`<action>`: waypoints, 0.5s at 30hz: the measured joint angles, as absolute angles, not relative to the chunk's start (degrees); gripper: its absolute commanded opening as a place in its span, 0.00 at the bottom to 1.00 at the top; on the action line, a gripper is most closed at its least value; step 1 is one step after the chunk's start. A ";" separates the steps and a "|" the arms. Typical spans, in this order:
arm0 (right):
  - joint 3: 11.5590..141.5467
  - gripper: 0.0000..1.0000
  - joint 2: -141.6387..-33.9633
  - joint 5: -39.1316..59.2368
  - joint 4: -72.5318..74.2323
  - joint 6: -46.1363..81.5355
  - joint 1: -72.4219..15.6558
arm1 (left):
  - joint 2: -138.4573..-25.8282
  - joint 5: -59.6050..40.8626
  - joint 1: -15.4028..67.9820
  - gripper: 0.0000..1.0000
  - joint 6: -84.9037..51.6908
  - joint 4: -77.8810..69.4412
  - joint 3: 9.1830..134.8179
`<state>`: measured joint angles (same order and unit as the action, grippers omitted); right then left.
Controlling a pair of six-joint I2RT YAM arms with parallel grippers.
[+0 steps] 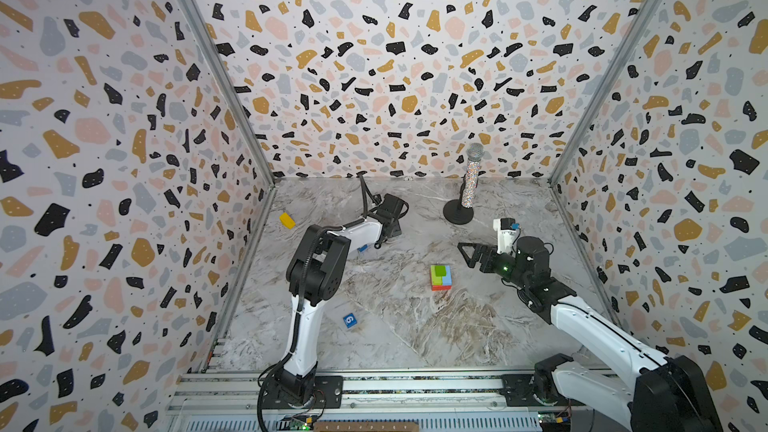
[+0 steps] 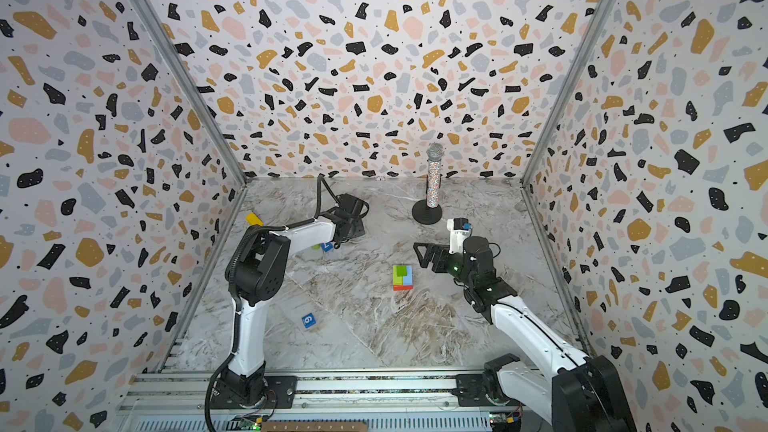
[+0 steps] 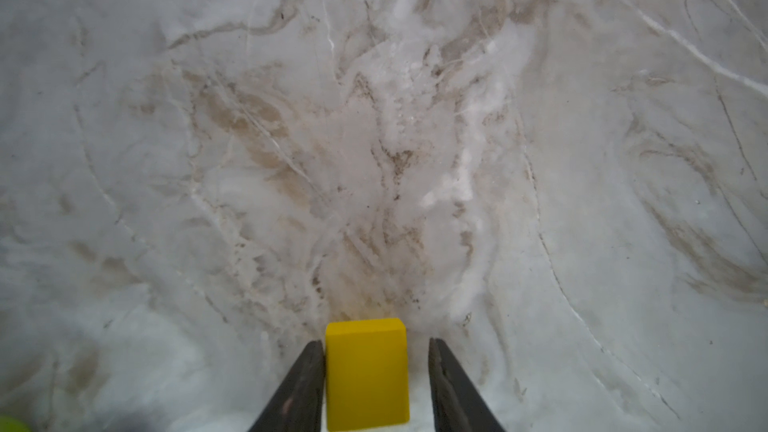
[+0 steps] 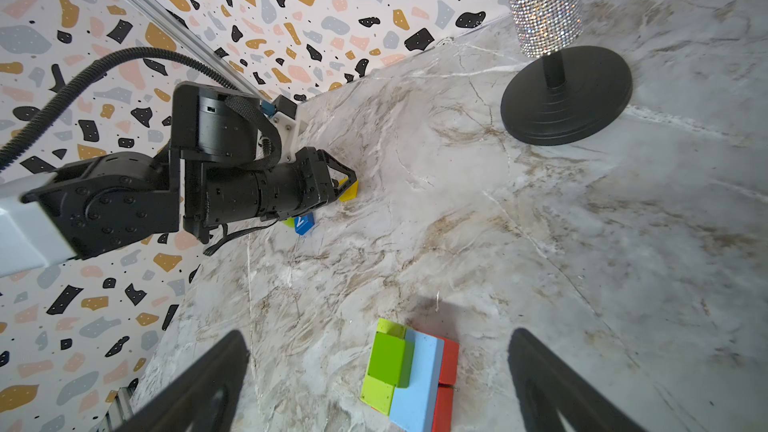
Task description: Build the wood block tower
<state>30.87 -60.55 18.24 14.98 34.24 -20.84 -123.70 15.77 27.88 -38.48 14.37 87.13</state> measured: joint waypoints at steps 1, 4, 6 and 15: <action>30.87 0.99 -60.55 18.24 14.98 34.24 -20.84 | -123.79 15.77 27.88 0.41 -38.44 14.39 87.22; 30.85 0.99 -60.55 18.24 15.00 34.24 -20.84 | -123.87 15.90 27.88 0.40 -38.35 14.81 87.22; 30.85 0.99 -60.55 18.24 15.00 34.26 -20.84 | -123.90 15.94 27.88 0.39 -38.28 15.11 87.22; 30.83 0.99 -60.55 18.39 15.03 34.28 -20.84 | -123.90 16.40 27.88 0.32 -38.13 15.33 87.22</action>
<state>30.83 -60.55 18.39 15.03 34.28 -20.84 -123.90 16.40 27.88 -38.13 15.33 87.22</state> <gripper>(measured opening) 0.991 0.338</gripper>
